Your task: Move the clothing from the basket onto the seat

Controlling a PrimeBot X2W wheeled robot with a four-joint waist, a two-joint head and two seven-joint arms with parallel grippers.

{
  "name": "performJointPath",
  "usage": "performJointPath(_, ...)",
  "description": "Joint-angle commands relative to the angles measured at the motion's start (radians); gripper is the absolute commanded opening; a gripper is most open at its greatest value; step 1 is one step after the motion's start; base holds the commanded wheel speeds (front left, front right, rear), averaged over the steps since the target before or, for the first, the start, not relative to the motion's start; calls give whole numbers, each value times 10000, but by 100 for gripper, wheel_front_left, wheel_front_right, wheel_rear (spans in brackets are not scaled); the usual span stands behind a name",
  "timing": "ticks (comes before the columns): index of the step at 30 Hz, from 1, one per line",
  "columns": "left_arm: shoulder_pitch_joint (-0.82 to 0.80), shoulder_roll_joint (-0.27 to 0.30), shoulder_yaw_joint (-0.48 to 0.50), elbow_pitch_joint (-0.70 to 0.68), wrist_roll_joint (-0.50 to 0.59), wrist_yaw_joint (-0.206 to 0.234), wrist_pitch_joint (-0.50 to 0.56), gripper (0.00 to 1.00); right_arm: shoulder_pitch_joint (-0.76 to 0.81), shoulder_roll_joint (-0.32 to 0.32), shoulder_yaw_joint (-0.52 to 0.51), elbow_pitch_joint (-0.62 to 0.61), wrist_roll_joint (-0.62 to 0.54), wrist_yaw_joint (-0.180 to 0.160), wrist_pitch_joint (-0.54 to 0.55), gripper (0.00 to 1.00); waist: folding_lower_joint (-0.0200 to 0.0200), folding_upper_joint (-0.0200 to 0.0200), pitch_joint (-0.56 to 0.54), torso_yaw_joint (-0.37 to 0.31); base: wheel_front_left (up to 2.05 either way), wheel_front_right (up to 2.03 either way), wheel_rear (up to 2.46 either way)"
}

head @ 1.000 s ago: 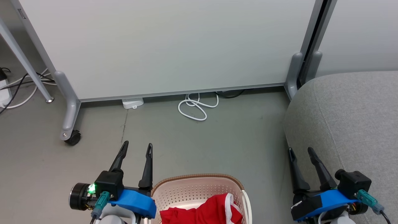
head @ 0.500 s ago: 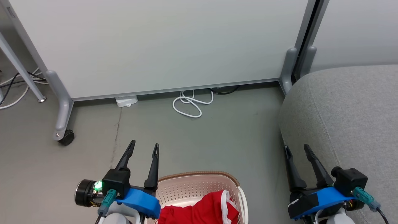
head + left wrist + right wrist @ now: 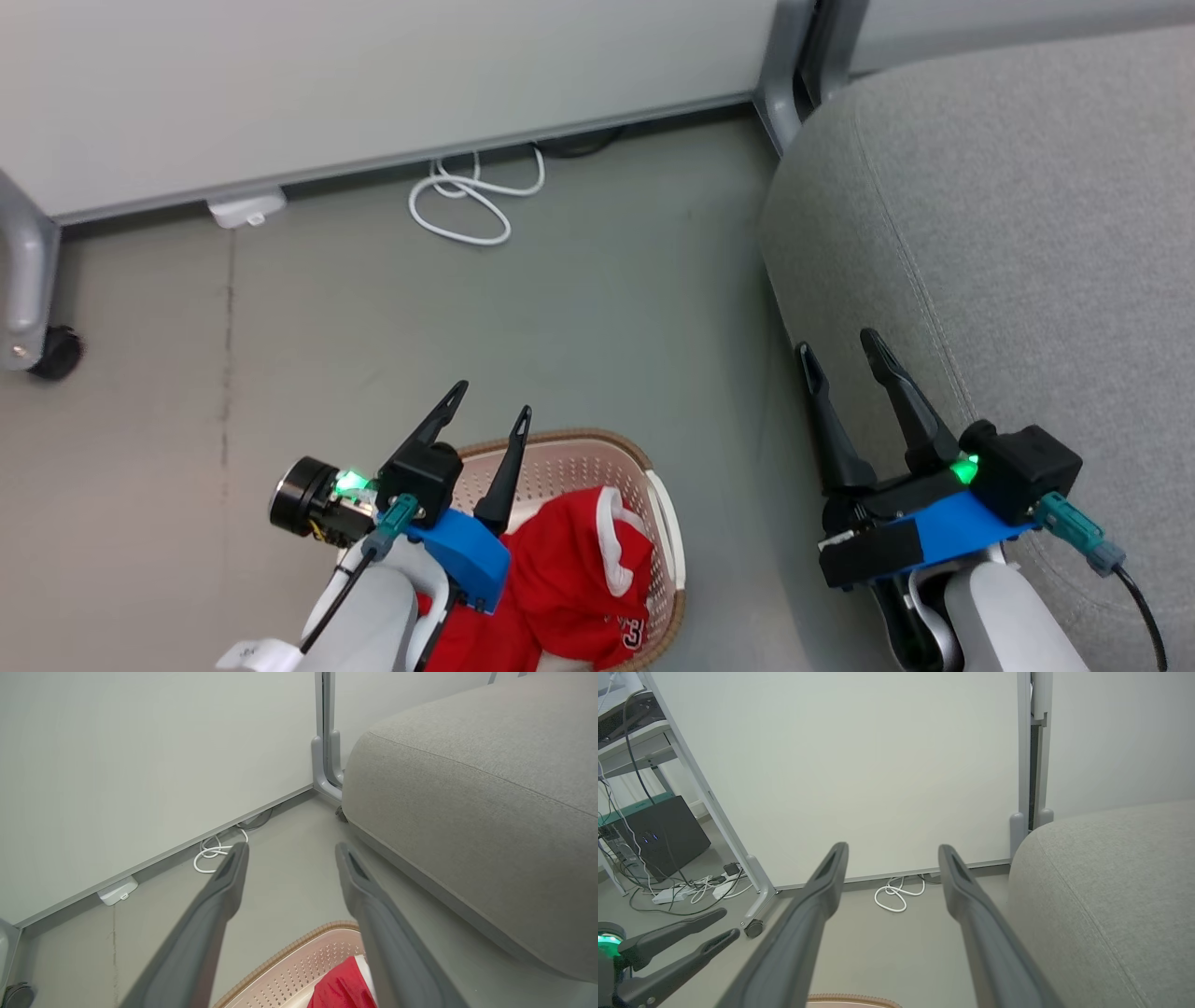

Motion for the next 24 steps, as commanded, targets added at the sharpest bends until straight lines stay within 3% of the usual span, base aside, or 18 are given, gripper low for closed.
performJointPath(1, -533, 132, -210, 378, 54, -63, -28, 100, -368, -33, 149, -199, -19, 5, -36, 100, -1, 0, 1251, -772, 0, 0, 0)
performJointPath(8, -2066, 374, -1579, 2128, -146, -58, -30, 100, -1385, -32, 581, -778, 40, 5, -35, 100, -1, 0, 3061, -1125, 0, 0, 0)
performJointPath(24, -4834, 223, -4244, 5146, -1741, -59, -29, 100, -3254, -33, 684, -1670, -423, 5, -36, 100, -1, 0, 6194, -845, 0, 0, 0)
